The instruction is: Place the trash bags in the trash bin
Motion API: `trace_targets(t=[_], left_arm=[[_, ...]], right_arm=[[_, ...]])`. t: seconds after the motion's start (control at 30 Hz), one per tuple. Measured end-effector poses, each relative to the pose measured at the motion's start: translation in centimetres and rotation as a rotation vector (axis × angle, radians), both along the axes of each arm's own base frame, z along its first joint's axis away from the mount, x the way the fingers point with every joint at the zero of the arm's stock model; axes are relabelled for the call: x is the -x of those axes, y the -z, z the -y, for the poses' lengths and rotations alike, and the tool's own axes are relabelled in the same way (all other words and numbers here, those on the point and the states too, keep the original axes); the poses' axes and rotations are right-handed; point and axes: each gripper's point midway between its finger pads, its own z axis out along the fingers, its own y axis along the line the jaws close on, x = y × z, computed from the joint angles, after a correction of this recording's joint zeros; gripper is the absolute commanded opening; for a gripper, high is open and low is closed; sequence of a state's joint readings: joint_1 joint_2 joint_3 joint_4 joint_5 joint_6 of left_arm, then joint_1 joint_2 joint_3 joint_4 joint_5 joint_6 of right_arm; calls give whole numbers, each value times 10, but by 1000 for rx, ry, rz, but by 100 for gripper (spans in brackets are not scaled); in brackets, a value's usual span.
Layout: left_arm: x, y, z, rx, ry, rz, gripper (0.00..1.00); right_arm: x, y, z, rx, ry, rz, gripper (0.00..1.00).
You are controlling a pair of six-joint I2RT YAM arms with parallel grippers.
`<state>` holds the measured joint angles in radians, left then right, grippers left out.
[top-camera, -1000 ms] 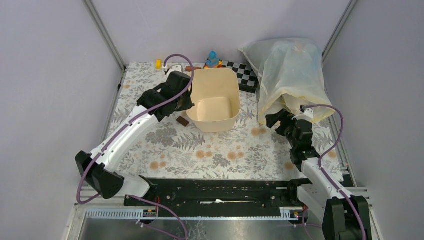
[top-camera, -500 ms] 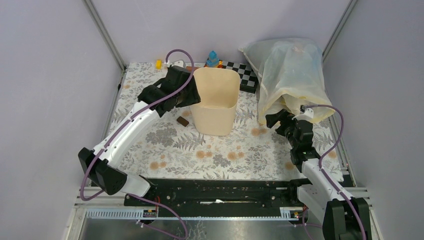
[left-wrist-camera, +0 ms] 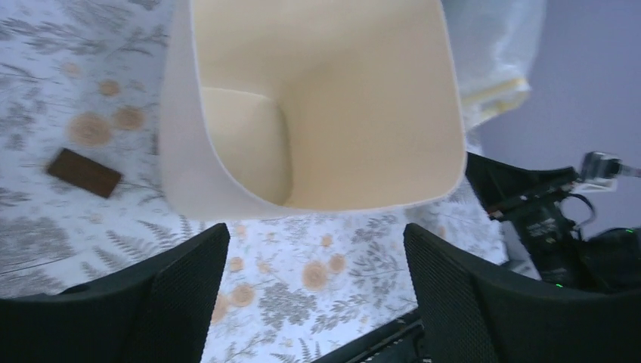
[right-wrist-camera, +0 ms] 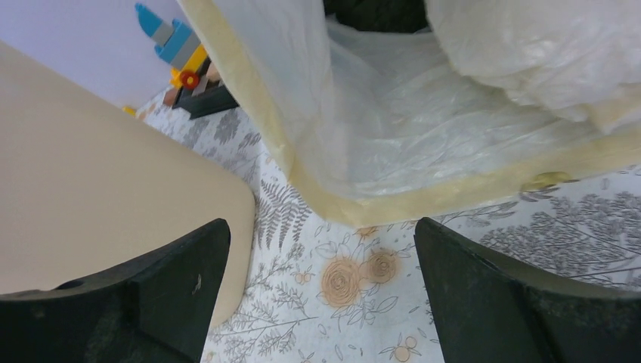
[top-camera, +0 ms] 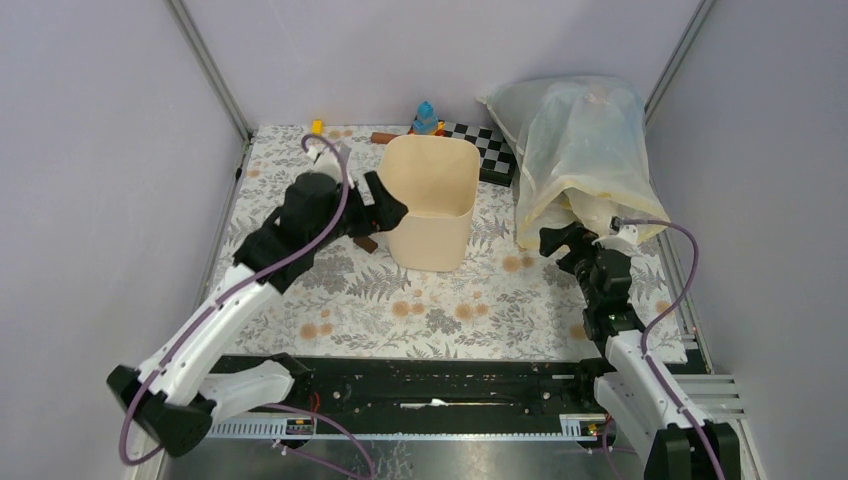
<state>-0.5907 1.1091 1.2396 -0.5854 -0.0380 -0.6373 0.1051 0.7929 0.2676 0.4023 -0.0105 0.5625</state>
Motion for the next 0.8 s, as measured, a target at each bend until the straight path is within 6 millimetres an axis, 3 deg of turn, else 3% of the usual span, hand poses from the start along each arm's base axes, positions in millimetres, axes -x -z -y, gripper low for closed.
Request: trace_targets(t=[0.13,0.23,0.37,0.47,0.57,0.8], left_arm=[[19,22,0,112,25,49,93],[22,39,-7,133,-4,61,96],[19,21,-19,154,-65,144,99],[19,3,-31,163,-104,214,99],[19,-6,-41,144,-137,254,99],[14,-4,-57,52,-187,284,99]], right_arm=[[7,-7,19,-6,107,55,85],[12,-2,36,-14,210,48,81],[12,16,47,-10,285,-19,81],[10,34,51,8,311,-105,93],[8,47,57,18,339,-178,97],[-10,40,81,-10,428,-211,98]])
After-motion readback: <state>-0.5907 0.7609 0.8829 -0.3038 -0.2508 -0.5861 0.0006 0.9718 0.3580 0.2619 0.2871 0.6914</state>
